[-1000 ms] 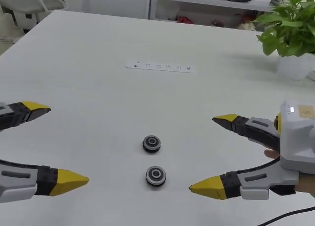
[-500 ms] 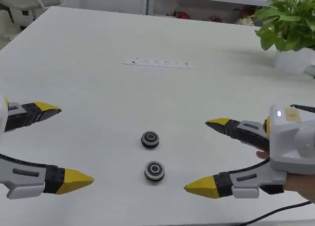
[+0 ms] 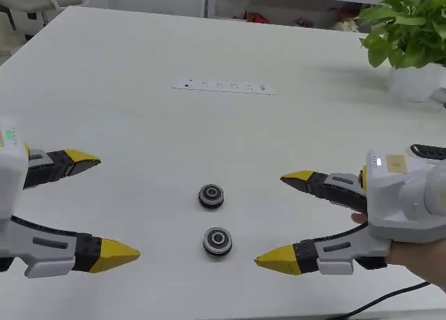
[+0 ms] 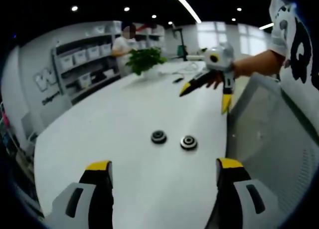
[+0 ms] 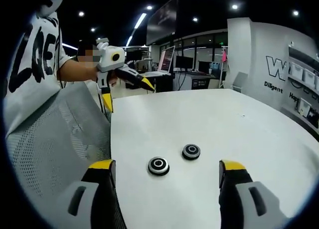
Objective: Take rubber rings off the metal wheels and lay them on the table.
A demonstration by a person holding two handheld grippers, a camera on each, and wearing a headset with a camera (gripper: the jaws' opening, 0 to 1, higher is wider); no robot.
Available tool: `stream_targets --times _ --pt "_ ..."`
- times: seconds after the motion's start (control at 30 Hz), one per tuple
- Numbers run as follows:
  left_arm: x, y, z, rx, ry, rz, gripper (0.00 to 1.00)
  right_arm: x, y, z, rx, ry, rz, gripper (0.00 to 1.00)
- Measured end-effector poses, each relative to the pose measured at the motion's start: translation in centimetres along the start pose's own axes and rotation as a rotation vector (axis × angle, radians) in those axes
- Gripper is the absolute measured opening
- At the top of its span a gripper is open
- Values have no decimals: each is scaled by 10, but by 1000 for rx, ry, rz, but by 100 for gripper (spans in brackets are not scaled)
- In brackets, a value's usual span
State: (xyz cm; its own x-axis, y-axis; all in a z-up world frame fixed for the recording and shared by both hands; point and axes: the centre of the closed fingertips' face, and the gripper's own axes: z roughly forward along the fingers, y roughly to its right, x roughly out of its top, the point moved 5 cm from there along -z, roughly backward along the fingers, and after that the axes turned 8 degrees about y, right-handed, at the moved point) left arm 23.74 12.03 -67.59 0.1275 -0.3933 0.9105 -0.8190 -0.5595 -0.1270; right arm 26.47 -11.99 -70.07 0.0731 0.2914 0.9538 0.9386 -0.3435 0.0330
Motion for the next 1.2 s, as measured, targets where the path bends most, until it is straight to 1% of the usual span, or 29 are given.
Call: stream_targets --times 0.1,0.3,0.5,0.7,0.93,1.13,1.2 --pt "0 0 3 -11 -3 7 86 -2 2 2 6 -2 -3 79" --pt "2 -4 13 -28 12 19 81 -7 7 7 14 -12 -6 77" --pt "0 -3 24 -58 11 26 79 -11 8 12 28 -21 -1 73" --pt "-2 -4 32 -73 9 17 77 -13 7 17 44 -22 1 69" --pt "-5 -6 41 -92 11 16 70 -17 8 24 66 -25 2 67" --pt "-6 -2 47 -119 6 22 68 -20 7 30 94 -33 9 60" --pt "-5 -1 48 -126 15 1 68 -21 6 32 104 -34 9 59"
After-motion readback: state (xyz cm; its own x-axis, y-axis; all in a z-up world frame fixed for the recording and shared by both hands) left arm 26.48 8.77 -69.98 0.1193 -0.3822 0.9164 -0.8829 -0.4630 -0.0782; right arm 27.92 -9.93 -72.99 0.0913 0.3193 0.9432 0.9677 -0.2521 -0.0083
